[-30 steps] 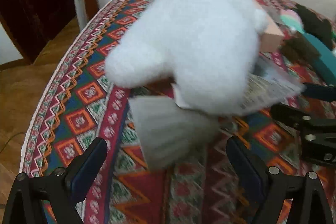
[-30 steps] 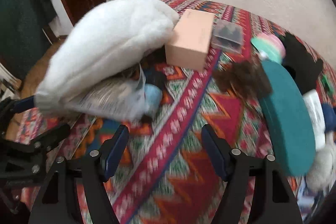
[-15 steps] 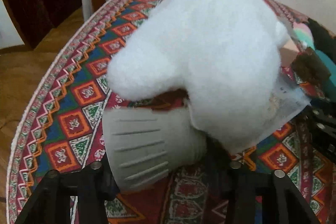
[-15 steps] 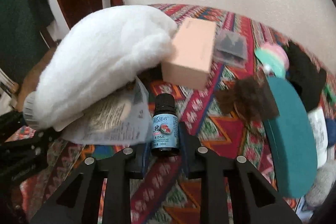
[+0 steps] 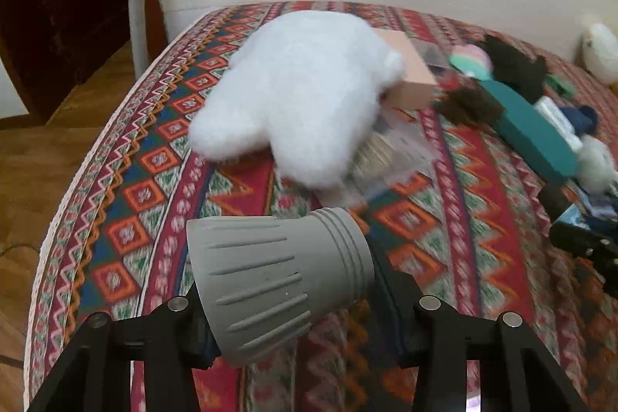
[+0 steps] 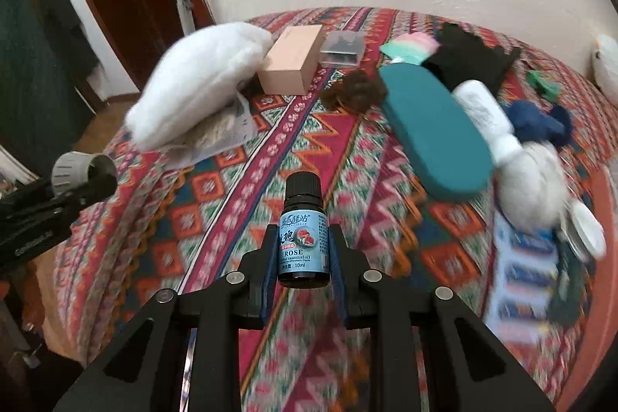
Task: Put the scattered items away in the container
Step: 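Grasp the grey cup with the left gripper while the right grasps the rose oil bottle, then carry grey cup and rose oil bottle over the pink box and release both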
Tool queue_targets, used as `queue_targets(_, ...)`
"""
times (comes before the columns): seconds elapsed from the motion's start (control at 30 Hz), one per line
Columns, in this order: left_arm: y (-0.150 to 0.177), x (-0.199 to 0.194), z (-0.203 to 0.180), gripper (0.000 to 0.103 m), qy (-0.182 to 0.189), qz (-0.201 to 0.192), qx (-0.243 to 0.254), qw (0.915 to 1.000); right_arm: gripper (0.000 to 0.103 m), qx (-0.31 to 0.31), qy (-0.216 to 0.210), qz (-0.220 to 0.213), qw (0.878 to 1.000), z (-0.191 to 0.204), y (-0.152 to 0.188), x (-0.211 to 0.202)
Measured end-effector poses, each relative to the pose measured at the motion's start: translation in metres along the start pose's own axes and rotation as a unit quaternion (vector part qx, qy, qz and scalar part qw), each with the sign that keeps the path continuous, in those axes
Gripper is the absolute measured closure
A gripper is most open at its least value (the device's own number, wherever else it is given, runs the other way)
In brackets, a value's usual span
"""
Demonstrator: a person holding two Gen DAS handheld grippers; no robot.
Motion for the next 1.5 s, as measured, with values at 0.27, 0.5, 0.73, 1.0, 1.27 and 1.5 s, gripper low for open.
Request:
queue_targets(0.27, 0.010, -0.046, 0.002, 0.051, 0.023, -0.018, 0.003, 0.9996, 0.077, 0.003, -0.011, -0.030, 0.999, 0.020, 0.044, -0.081)
queue_targets(0.5, 0.042, -0.091, -0.014, 0.051, 0.034, -0.021, 0.025, 0.9989, 0.077, 0.000, -0.010, -0.044, 0.999, 0.025, 0.085, -0.136)
queue_targets(0.73, 0.060, -0.136, -0.039, 0.051, 0.054, -0.034, 0.040, 0.9972, 0.077, 0.006, -0.008, -0.056, 0.998, 0.023, 0.126, -0.188)
queue_targets(1.0, 0.077, -0.191, -0.133, 0.051, 0.117, -0.057, 0.120, 0.9841, 0.077, 0.048, 0.004, -0.073, 0.996, -0.005, 0.174, -0.244)
queue_targets(1.27, 0.088, -0.218, -0.255, 0.051, 0.191, -0.063, 0.200, 0.9588, 0.077, 0.095, 0.054, -0.108, 0.988, -0.059, 0.207, -0.307)
queue_targets(1.5, 0.082, -0.241, -0.351, 0.051, 0.235, -0.085, 0.255, 0.9342, 0.077, 0.129, 0.105, -0.140, 0.976, -0.119, 0.218, -0.358)
Point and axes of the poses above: each gripper's, at about its wrist camera, not at the fingertips, and x roughly the way its jaws point, z to its left, y to its underside, the point moved 9 cm from there along x, roughly the way its jaws point, and after that the axes turned 5 degrees about -y, right-handed, at the moved point
